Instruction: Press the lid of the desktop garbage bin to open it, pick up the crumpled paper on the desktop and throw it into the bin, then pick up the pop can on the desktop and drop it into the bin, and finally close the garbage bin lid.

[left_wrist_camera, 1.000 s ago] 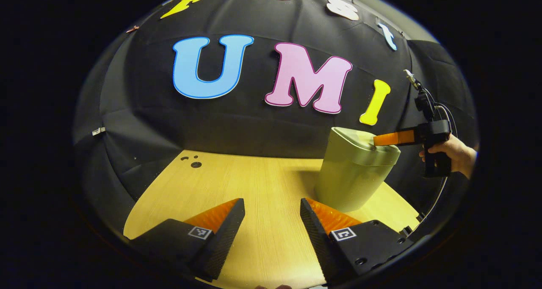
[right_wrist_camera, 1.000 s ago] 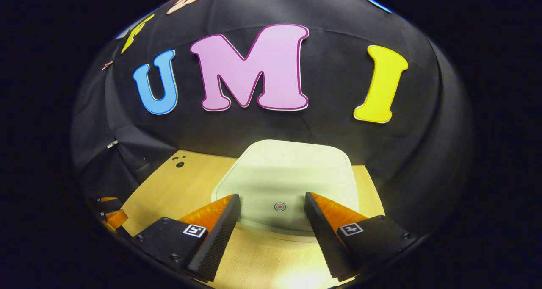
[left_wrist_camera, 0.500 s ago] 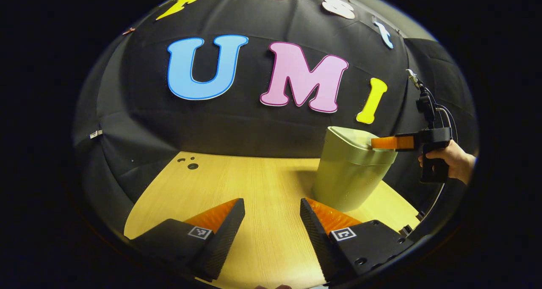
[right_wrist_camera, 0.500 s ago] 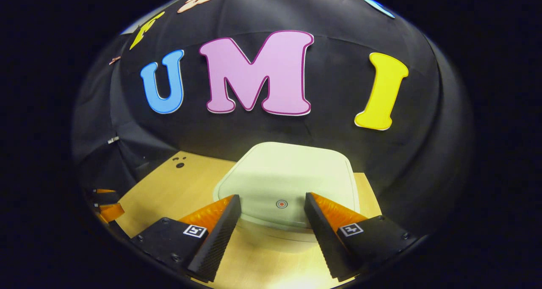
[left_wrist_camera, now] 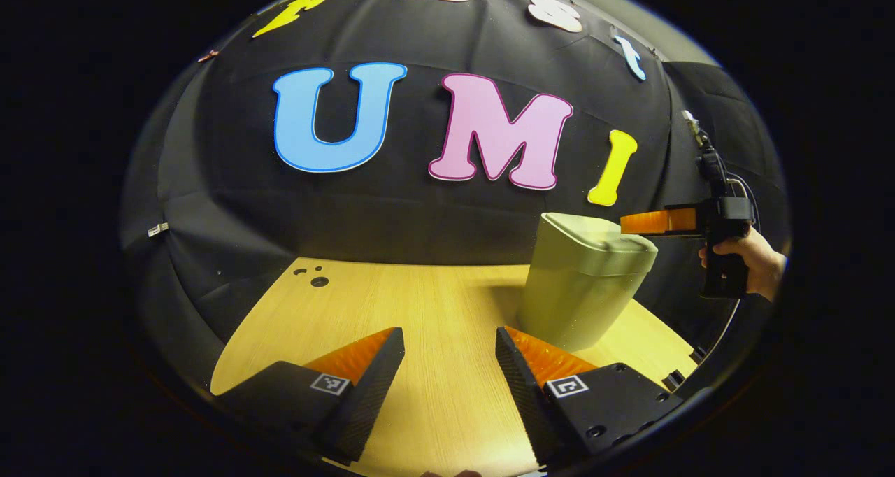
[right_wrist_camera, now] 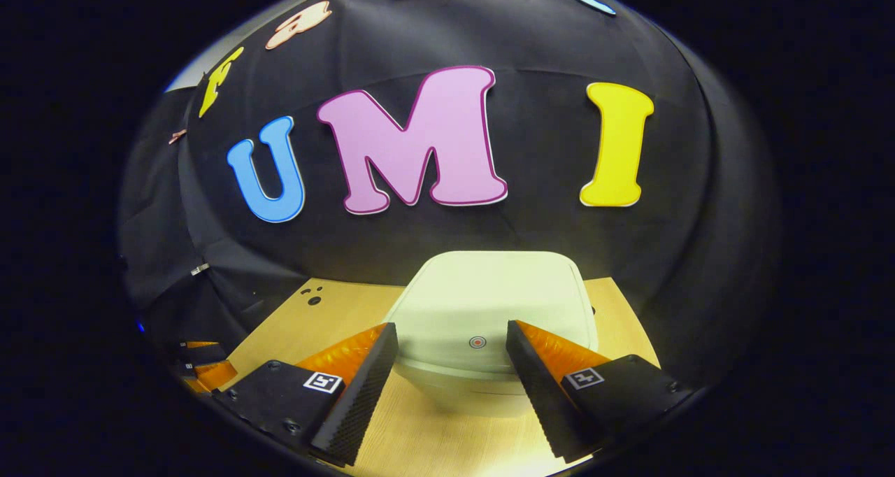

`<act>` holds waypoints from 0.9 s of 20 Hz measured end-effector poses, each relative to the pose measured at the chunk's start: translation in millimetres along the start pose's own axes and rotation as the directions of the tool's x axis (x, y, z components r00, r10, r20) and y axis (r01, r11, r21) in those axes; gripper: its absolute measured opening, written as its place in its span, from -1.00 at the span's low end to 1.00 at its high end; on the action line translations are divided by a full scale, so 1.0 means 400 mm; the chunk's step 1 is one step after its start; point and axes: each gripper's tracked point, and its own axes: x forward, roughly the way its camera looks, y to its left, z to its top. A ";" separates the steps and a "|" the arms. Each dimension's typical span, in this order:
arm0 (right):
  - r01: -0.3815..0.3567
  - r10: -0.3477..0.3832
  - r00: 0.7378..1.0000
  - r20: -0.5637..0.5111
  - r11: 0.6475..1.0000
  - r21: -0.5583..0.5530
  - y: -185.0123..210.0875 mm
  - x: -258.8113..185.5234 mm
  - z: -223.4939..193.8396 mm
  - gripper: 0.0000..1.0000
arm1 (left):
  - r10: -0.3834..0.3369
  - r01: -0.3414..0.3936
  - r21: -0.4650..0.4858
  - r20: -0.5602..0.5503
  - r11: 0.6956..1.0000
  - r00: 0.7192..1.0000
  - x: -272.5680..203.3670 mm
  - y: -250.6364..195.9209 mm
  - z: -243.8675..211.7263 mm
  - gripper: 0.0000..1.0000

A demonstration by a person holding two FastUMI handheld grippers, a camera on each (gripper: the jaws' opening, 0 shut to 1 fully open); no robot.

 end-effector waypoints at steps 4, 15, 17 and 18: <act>-0.025 0.025 0.999 0.025 0.999 -0.033 0.031 -0.059 0.001 0.98 | -0.008 0.008 -0.006 0.011 1.000 1.000 0.000 -0.005 0.010 0.74; -0.067 0.070 0.997 0.030 0.994 -0.090 0.118 -0.186 -0.109 0.98 | -0.035 0.034 0.023 0.044 0.999 0.998 -0.009 -0.031 0.040 0.74; -0.071 0.073 0.997 0.019 0.994 -0.086 0.124 -0.196 -0.130 0.98 | -0.034 0.033 0.025 0.046 0.999 0.998 -0.014 -0.036 0.041 0.73; -0.071 0.073 0.997 0.012 0.994 -0.087 0.125 -0.201 -0.140 0.98 | -0.032 0.031 0.025 0.045 0.999 0.998 -0.014 -0.037 0.040 0.74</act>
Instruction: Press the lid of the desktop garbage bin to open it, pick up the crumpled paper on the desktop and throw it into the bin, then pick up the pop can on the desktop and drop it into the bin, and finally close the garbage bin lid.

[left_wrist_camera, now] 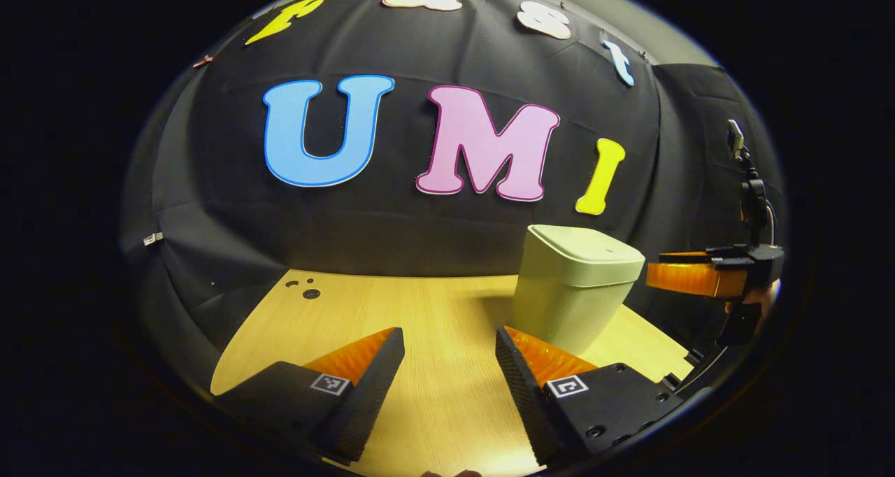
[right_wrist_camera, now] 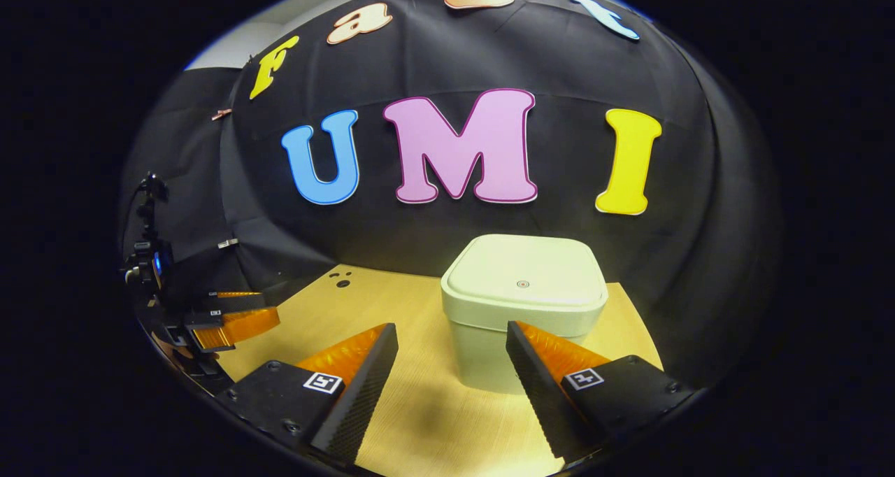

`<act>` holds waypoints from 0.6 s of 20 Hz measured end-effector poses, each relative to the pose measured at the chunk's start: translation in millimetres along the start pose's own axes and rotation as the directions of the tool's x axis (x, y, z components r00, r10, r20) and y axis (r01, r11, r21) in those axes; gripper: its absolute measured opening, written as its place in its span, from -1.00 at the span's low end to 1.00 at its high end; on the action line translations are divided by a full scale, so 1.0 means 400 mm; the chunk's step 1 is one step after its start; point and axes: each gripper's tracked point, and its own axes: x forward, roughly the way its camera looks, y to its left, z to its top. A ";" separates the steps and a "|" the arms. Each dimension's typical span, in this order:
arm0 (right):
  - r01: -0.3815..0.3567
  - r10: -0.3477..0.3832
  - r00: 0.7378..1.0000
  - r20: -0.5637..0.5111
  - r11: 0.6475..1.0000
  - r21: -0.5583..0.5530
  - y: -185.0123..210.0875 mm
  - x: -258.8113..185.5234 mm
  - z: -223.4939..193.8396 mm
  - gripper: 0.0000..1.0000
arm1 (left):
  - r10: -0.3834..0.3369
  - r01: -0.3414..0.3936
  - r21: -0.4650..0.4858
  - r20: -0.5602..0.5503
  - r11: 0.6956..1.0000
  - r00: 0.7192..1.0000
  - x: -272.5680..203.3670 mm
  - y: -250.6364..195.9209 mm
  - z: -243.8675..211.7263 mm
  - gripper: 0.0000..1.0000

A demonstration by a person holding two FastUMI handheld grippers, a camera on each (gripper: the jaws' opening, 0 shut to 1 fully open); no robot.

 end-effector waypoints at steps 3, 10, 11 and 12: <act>-0.002 0.002 1.000 -0.019 1.000 -0.001 -0.006 -0.013 -0.018 0.98 | 0.005 -0.005 -0.008 0.000 1.000 1.000 -0.005 -0.010 0.001 0.74; -0.020 0.020 0.999 -0.035 1.000 -0.007 -0.033 -0.035 -0.041 0.98 | 0.032 -0.032 0.016 0.021 0.999 0.999 -0.008 -0.040 0.017 0.74; -0.025 0.025 0.999 -0.041 1.000 0.000 -0.035 -0.038 -0.048 0.98 | 0.037 -0.037 0.022 0.021 0.999 0.999 -0.008 -0.044 0.019 0.74; -0.033 0.034 0.999 -0.041 0.999 0.006 -0.036 -0.041 -0.051 0.98 | 0.036 -0.037 0.029 0.022 0.999 0.999 -0.007 -0.053 0.020 0.74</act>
